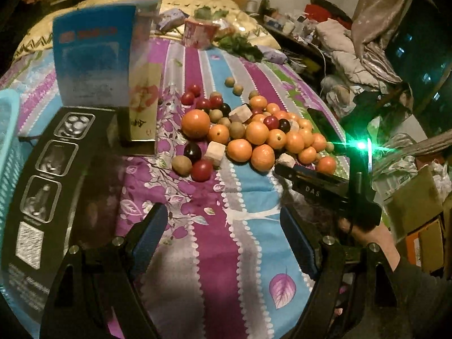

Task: Organize fruits
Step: 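Grasp a red plum with the left tool while the right tool grasps a pale cube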

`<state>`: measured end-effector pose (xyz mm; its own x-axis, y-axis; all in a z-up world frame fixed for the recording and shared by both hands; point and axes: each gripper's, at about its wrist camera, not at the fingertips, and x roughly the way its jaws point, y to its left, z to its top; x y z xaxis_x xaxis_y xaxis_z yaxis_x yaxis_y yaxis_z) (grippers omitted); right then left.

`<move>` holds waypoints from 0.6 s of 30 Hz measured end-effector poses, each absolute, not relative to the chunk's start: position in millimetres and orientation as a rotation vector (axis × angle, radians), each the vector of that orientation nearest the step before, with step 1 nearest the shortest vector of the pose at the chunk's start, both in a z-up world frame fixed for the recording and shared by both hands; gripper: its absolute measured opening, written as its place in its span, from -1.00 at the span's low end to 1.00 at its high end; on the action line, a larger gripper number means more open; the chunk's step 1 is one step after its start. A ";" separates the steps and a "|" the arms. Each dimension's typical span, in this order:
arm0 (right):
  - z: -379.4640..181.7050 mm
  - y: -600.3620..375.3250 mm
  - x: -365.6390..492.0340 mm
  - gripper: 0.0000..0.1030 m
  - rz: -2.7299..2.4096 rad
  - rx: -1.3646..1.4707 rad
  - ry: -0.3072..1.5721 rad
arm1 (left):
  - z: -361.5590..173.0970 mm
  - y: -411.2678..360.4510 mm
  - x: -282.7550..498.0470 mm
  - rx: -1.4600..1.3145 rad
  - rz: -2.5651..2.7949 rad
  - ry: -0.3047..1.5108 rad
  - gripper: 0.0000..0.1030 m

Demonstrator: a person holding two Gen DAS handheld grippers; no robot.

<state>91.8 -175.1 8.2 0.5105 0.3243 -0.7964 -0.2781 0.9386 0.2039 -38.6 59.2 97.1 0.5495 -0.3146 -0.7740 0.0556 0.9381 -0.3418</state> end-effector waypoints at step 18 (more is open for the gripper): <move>19.0 -204.3 48.7 -0.43 0.391 0.141 0.975 | 27.0 49.9 31.8 -0.310 -0.160 1.043 -0.10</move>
